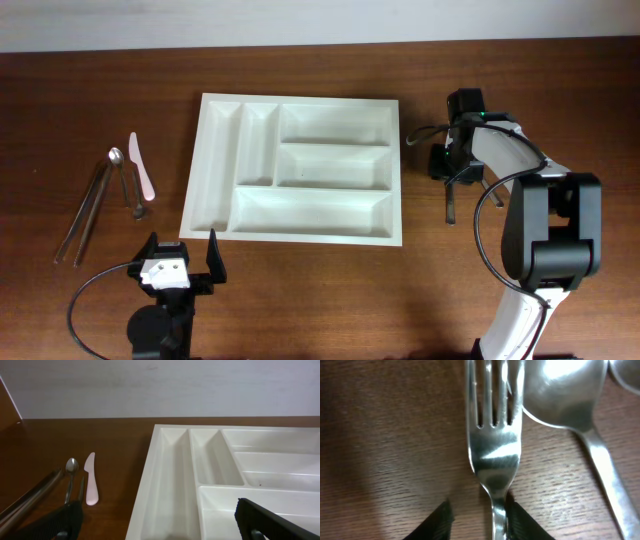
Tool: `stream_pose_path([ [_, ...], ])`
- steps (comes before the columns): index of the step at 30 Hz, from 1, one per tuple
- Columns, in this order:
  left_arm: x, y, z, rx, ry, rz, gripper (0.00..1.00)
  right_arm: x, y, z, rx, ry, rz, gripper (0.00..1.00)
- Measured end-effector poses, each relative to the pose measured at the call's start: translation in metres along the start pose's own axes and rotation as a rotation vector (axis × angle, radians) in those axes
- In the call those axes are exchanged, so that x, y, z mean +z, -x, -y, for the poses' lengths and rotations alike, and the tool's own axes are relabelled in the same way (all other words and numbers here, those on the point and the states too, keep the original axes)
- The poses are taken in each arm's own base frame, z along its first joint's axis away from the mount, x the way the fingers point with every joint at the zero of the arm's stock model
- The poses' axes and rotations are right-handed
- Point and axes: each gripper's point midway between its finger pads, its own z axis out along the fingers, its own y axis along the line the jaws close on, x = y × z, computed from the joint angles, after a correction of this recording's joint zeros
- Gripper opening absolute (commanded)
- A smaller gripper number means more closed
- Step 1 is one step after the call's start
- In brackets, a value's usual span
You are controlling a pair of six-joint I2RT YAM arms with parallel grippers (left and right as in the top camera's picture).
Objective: Pack container
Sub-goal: 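Lift the fork and carry it over the tray's right compartment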
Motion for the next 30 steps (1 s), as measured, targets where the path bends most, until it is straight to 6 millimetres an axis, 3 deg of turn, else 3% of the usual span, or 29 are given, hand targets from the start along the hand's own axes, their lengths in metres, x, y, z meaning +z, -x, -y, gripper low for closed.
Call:
stream_pose_path([
  [12,0.0,-0.0001,0.0,0.0,0.0,0.0,0.99,0.0013,0.0,-0.0036,-0.003,0.016,-0.001,0.04],
  [30,0.0,-0.0001,0.0,0.0,0.0,0.0,0.99,-0.0029,0.0044,-0.0033,-0.032,-0.017,-0.091,0.04],
])
